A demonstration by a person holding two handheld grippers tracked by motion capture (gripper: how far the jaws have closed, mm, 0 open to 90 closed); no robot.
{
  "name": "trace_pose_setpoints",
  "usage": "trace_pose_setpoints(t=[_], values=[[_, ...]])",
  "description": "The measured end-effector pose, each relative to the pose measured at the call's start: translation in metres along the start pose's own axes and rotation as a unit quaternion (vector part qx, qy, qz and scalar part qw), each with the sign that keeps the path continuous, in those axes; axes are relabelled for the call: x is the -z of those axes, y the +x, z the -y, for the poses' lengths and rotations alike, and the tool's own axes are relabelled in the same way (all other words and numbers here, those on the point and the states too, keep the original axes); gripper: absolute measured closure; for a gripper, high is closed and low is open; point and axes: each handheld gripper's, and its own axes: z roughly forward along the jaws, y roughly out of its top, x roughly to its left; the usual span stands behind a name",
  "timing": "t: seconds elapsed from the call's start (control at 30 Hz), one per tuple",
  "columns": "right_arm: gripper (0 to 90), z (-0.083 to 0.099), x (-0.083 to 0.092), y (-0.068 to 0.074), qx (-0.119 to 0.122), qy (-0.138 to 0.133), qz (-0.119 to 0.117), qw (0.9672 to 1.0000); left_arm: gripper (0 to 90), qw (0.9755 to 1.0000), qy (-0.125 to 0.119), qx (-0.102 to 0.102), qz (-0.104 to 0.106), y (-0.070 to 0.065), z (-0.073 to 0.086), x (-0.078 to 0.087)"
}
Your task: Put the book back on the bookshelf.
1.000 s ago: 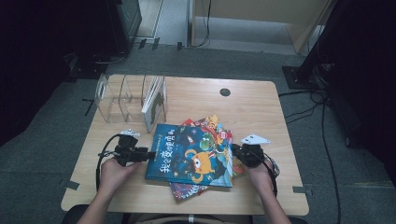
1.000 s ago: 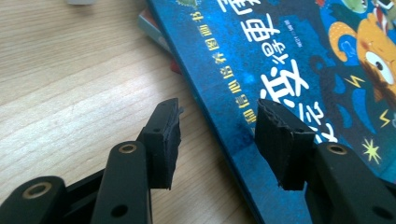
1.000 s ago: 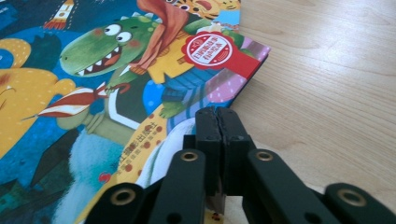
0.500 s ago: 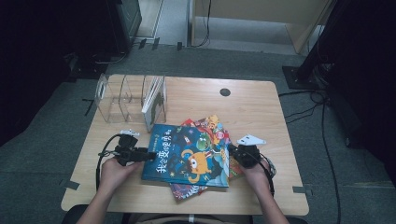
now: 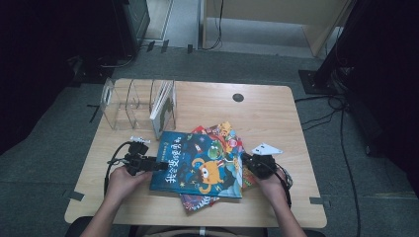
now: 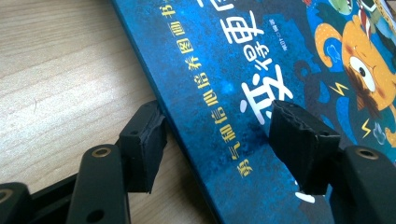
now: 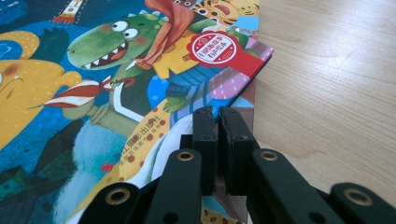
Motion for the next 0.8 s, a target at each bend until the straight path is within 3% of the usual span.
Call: trace_pose_setpoints(t=[0.1,0.23,0.43,0.6,0.8], values=[[84.0,0.001,0.001,0.0,0.0,0.0,-0.004,1.0,35.4,1.0,0.005,0.005,0.001,-0.001,-0.002,-0.002],[84.4,0.002,0.003,0.0,0.002,0.002,-0.009,1.0,32.8,0.9997,0.009,0.013,0.02,0.003,-0.003,-0.006],[90.0,0.003,0.004,0.001,-0.004,0.004,-0.021,0.9998,31.5,0.9996,0.017,0.018,0.015,0.001,-0.007,-0.007],[90.0,0.003,0.003,0.0,-0.014,0.004,-0.024,0.9996,33.5,0.9982,0.047,0.038,0.004,-0.002,-0.015,-0.007],[90.0,0.003,0.003,-0.001,-0.027,0.003,-0.027,0.9993,35.1,0.9976,0.056,0.037,-0.015,-0.012,-0.024,0.002]])
